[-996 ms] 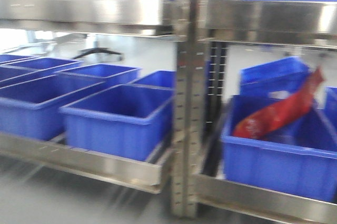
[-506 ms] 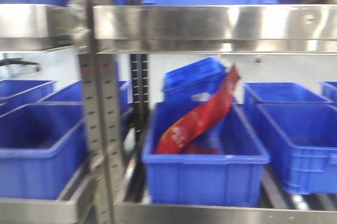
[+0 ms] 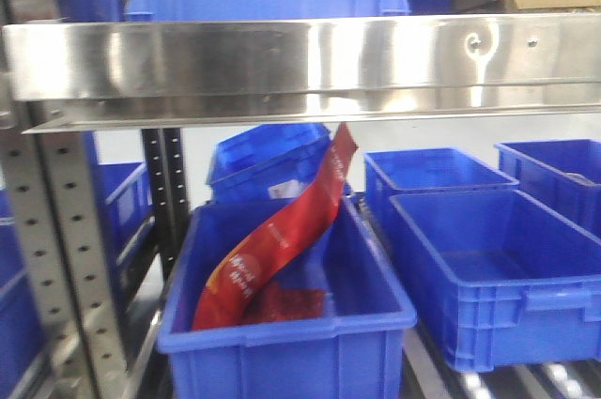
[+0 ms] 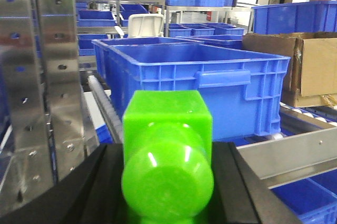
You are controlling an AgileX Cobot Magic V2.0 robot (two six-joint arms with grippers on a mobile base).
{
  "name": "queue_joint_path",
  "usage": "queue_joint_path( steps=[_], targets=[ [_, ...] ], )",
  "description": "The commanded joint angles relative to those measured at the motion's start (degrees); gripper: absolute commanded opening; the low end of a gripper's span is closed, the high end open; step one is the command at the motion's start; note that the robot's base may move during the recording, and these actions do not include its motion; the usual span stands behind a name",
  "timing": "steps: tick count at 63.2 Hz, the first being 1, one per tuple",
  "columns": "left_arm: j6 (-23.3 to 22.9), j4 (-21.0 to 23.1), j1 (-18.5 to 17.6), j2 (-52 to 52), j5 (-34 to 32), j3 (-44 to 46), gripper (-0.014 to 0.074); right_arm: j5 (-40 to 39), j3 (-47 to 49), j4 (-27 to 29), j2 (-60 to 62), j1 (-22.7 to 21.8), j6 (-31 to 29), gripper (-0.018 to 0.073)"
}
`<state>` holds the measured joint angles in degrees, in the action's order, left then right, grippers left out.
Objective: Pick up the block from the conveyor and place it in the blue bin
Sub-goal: 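Move both grippers with blocks over the open blue bins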
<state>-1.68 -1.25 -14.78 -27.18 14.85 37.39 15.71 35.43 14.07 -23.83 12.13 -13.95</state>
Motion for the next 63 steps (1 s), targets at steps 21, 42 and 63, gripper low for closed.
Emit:
queue_joint_path(
  steps=[21, 42, 63],
  targets=[
    [-0.5, 0.0, 0.1, 0.1, -0.9, 0.0, -0.0111, -1.1, -0.1, 0.2, 0.2, 0.1, -0.2, -0.0162],
    [-0.5, 0.0, 0.1, 0.1, -0.9, 0.0, -0.0111, -1.1, -0.1, 0.2, 0.2, 0.1, -0.2, -0.0162],
    [-0.5, 0.0, 0.1, 0.1, -0.9, 0.0, -0.0111, -1.1, -0.1, 0.2, 0.2, 0.1, -0.2, -0.0162]
  ],
)
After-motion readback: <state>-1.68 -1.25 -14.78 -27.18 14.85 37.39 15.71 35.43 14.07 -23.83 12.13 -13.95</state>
